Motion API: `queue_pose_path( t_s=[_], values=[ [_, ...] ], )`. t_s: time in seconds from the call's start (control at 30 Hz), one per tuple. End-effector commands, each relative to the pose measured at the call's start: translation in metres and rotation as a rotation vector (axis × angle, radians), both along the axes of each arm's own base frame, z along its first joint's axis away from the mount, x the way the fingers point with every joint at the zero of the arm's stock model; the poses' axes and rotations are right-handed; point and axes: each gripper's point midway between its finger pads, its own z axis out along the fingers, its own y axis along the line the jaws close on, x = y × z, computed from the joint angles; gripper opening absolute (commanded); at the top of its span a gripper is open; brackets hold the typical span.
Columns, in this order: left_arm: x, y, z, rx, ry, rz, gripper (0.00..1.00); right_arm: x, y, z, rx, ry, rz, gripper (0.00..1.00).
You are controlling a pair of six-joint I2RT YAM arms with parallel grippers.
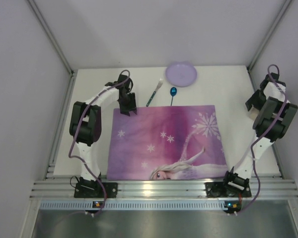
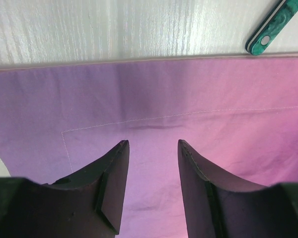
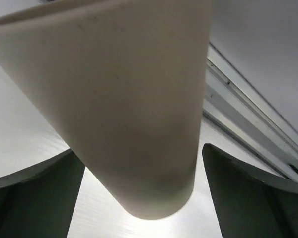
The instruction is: Set the dinner table for one person
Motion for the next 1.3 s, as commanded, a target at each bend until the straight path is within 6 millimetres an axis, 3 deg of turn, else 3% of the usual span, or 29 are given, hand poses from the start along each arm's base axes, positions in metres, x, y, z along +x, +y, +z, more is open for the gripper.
queue_pose_path(
  t_s=[0.0,0.13,0.23,0.27,0.33,0.37,0.47,0.57,0.6,0.67,0.7,0.73,0.77,0.8,0.87,0.9,0.93,0.97,1.0,1.1,1.13,1.27],
  values=[
    [0.003,-0.003,0.004,0.034,0.005,-0.016,0.49,0.023,-0.017,0.006,-0.059,-0.048,0.006,1.0],
    [0.005,-0.008,0.005,0.053,0.011,-0.02,0.49,0.029,-0.019,-0.009,-0.046,-0.037,0.009,0.98],
    [0.011,-0.013,0.009,0.051,0.002,-0.015,0.49,0.033,-0.018,-0.014,-0.032,-0.038,0.014,0.8],
    [0.012,-0.014,0.01,0.047,0.003,-0.013,0.49,0.034,-0.018,-0.014,-0.03,-0.038,0.018,0.66],
    [0.015,-0.016,0.009,0.044,0.003,-0.009,0.48,0.035,-0.014,-0.01,-0.015,-0.051,0.026,0.56],
    [0.019,-0.017,0.013,0.037,-0.01,-0.006,0.48,0.034,-0.012,-0.01,-0.004,-0.051,0.023,0.45],
    [0.024,-0.019,0.018,0.034,-0.024,-0.007,0.47,0.038,0.002,0.004,0.022,-0.093,0.042,0.3],
    [0.029,-0.02,0.023,0.034,-0.045,-0.015,0.47,0.047,0.025,0.033,0.024,-0.15,0.092,0.21],
    [0.031,-0.019,0.025,0.038,-0.053,-0.018,0.47,0.053,0.04,0.051,0.018,-0.185,0.124,0.19],
    [0.035,-0.019,0.031,0.04,-0.075,-0.022,0.47,0.056,0.066,0.061,0.033,-0.222,0.182,0.14],
    [0.035,-0.018,0.032,0.042,-0.082,-0.023,0.47,0.062,0.094,0.085,0.037,-0.282,0.245,0.13],
    [0.036,-0.019,0.033,0.04,-0.089,-0.025,0.47,0.07,0.111,0.095,0.041,-0.337,0.298,0.1],
    [0.038,-0.019,0.036,0.037,-0.105,-0.025,0.47,0.064,0.132,0.09,0.065,-0.332,0.346,0.08],
    [0.038,-0.019,0.036,0.037,-0.11,-0.025,0.47,0.066,0.169,0.11,0.061,-0.383,0.431,0.06],
    [0.036,-0.017,0.037,0.04,-0.123,-0.027,0.46,0.063,0.212,0.109,0.087,-0.435,0.536,0.0],
    [0.039,-0.018,0.036,0.036,-0.14,-0.028,0.46,0.058,0.254,0.125,0.104,-0.486,0.629,0.0],
    [0.038,-0.016,0.036,0.041,-0.149,-0.029,0.46,0.055,0.271,0.118,0.13,-0.515,0.655,0.0],
    [0.038,-0.016,0.035,0.04,-0.157,-0.031,0.46,0.051,0.287,0.125,0.15,-0.555,0.68,0.0],
    [0.04,-0.016,0.036,0.038,-0.166,-0.032,0.46,0.044,0.312,0.121,0.219,-0.56,0.723,0.0],
    [0.04,-0.015,0.035,0.039,-0.167,-0.027,0.45,0.022,0.342,0.096,0.329,-0.475,0.721,0.0],
    [0.039,-0.014,0.031,0.037,-0.167,-0.022,0.45,0.006,0.345,0.083,0.34,-0.406,0.715,0.0],
    [0.03,-0.017,0.026,0.0,-0.178,-0.027,0.45,-0.041,0.357,0.061,0.343,-0.259,0.715,0.0]
  ],
)
